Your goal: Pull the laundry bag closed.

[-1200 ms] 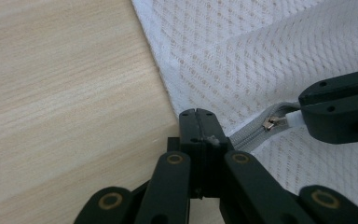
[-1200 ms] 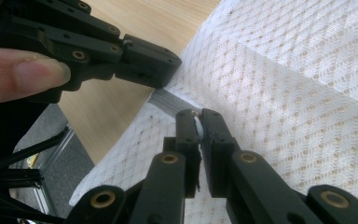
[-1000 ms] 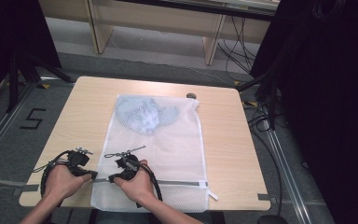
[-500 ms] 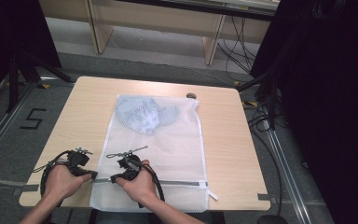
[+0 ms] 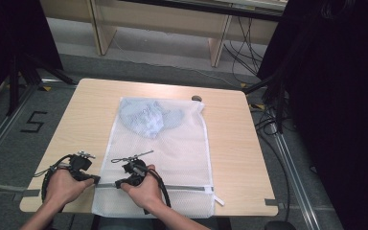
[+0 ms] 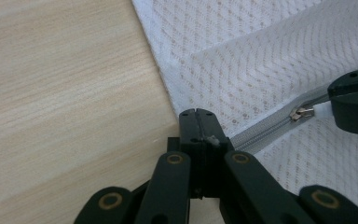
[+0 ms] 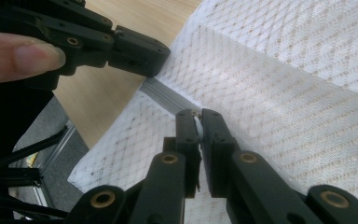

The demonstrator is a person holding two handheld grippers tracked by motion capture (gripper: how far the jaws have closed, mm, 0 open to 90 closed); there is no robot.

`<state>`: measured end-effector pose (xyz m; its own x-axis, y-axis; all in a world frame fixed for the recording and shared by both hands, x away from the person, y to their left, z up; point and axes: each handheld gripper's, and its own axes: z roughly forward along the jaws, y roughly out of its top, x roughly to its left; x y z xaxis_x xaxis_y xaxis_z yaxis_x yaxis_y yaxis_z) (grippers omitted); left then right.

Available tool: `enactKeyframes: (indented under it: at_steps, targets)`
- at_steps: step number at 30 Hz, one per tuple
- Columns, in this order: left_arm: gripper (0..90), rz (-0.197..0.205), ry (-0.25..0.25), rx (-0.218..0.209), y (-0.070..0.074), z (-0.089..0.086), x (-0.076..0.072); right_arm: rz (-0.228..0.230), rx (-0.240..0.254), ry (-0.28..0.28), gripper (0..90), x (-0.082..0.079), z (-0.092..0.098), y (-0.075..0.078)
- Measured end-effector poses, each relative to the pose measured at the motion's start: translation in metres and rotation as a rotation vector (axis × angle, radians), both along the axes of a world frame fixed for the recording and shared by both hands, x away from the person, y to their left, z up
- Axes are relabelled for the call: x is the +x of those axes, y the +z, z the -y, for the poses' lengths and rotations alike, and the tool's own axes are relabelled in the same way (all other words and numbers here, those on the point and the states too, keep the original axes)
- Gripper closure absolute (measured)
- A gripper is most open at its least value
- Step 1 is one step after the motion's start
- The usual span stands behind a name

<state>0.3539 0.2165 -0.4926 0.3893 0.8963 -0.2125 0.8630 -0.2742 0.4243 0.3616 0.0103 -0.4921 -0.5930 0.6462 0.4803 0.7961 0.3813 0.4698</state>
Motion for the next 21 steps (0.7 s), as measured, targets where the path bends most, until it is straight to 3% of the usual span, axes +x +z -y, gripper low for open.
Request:
enactKeyframes:
  at_steps: [1, 11, 13, 17, 21]
  targets:
    - [90.0, 0.006, 0.006, -0.003, -0.0002, 0.0003, -0.0003, -0.003, -0.013, -0.018, 86.9, -0.0007, 0.0001, 0.0005]
    - [90.0, 0.001, -0.002, 0.002, 0.0002, -0.0005, -0.0001, 0.012, -0.017, -0.011, 86.9, -0.0015, 0.0054, 0.0009]
    - [90.0, -0.001, -0.002, 0.002, 0.0003, -0.0005, 0.0000, -0.006, -0.002, -0.016, 86.9, -0.0019, 0.0060, 0.0011]
    - [90.0, 0.000, -0.002, 0.001, 0.0002, -0.0005, -0.0001, 0.030, -0.015, -0.005, 86.9, -0.0007, 0.0077, 0.0013]
    - [90.0, 0.000, -0.003, 0.002, 0.0002, -0.0005, -0.0001, -0.004, -0.008, -0.024, 86.9, -0.0024, 0.0086, 0.0023]
